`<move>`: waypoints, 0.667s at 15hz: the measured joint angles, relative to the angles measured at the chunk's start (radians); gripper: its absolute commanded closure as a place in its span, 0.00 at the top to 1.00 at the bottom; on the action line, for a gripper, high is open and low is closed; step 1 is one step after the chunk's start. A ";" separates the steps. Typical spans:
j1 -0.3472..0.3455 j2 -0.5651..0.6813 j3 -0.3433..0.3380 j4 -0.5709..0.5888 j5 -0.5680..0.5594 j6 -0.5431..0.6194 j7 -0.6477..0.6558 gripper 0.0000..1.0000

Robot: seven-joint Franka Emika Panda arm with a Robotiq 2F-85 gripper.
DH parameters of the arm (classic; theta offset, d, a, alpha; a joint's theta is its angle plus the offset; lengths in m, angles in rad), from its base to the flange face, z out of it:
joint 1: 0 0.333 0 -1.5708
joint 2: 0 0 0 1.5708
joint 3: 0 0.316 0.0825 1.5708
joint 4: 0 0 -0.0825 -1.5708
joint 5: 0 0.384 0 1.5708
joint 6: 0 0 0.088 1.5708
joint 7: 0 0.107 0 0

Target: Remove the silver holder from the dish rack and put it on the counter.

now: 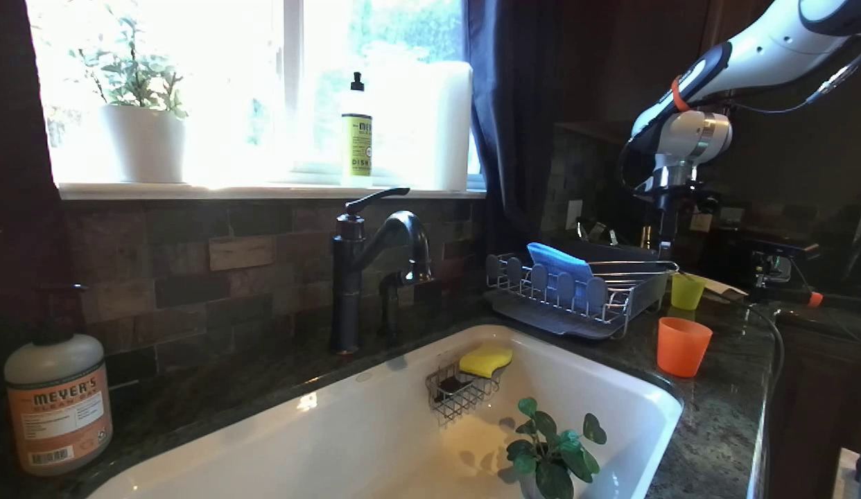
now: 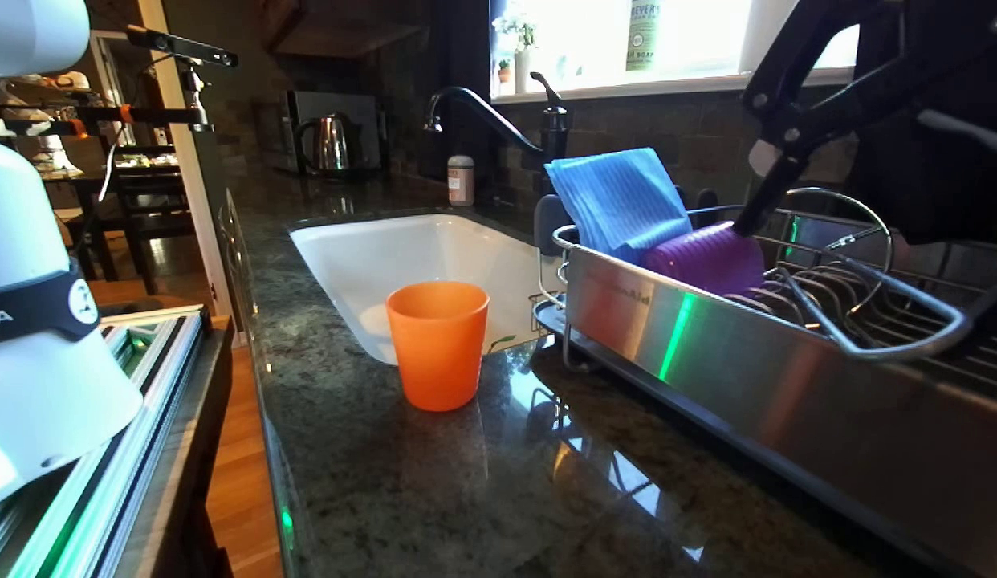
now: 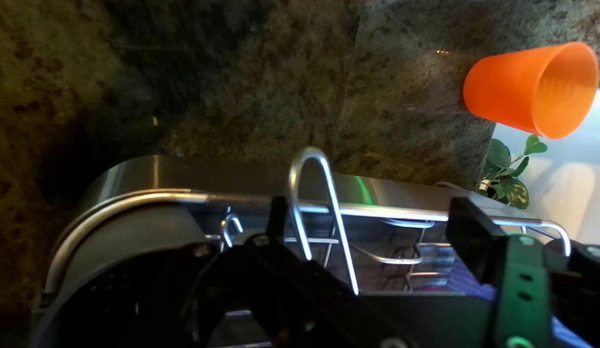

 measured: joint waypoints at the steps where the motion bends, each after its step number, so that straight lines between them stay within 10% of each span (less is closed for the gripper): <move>1: 0.000 0.000 0.001 -0.002 0.000 0.000 0.000 0.45; 7: -0.001 0.001 0.003 -0.003 0.018 0.000 0.000 0.01; 10: -0.001 0.001 0.004 -0.002 0.036 0.000 -0.001 0.00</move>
